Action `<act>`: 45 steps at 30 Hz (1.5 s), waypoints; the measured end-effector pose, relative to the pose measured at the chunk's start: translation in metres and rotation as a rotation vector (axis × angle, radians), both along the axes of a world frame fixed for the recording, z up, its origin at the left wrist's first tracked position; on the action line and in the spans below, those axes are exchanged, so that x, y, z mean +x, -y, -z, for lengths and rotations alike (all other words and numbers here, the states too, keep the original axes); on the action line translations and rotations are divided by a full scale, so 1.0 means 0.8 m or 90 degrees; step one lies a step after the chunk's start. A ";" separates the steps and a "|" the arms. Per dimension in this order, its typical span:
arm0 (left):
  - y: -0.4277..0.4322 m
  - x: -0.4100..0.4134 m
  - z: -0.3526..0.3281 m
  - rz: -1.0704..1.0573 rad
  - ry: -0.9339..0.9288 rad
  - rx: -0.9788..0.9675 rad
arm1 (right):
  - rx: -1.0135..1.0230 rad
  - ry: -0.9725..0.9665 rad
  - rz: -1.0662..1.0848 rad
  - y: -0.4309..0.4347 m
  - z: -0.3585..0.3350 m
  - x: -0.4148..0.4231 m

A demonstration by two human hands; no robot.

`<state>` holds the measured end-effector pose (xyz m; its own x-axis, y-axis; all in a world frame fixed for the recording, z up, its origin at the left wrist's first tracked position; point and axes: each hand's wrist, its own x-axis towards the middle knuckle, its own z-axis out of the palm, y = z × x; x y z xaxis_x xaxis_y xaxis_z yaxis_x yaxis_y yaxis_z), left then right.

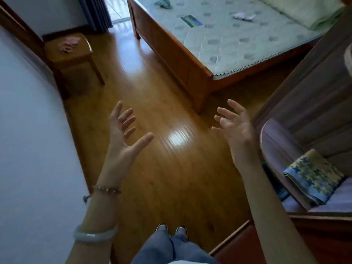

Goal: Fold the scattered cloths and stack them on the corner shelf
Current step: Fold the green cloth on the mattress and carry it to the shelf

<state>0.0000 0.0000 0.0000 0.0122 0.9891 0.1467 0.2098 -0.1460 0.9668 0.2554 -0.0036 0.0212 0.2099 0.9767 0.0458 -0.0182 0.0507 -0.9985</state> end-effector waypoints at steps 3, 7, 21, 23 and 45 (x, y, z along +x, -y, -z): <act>-0.018 0.003 0.006 -0.019 -0.017 -0.006 | -0.007 -0.003 -0.017 -0.022 0.004 0.002; -0.056 -0.005 0.014 -0.048 -0.026 -0.023 | -0.021 0.006 -0.032 -0.066 0.010 -0.003; -0.366 -0.070 -0.005 -0.060 -0.018 0.017 | 0.014 0.017 -0.007 -0.374 0.000 -0.069; -0.415 -0.077 -0.013 -0.050 -0.023 0.024 | 0.027 0.006 -0.004 -0.421 -0.006 -0.078; -0.996 -0.105 -0.027 -0.141 0.016 0.003 | 0.045 -0.018 -0.034 -1.039 -0.031 -0.110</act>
<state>-0.0841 0.7967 0.0219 -0.2087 0.9666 0.1488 0.2133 -0.1035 0.9715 0.1674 0.8278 0.0460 0.1591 0.9811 0.1100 -0.0511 0.1195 -0.9915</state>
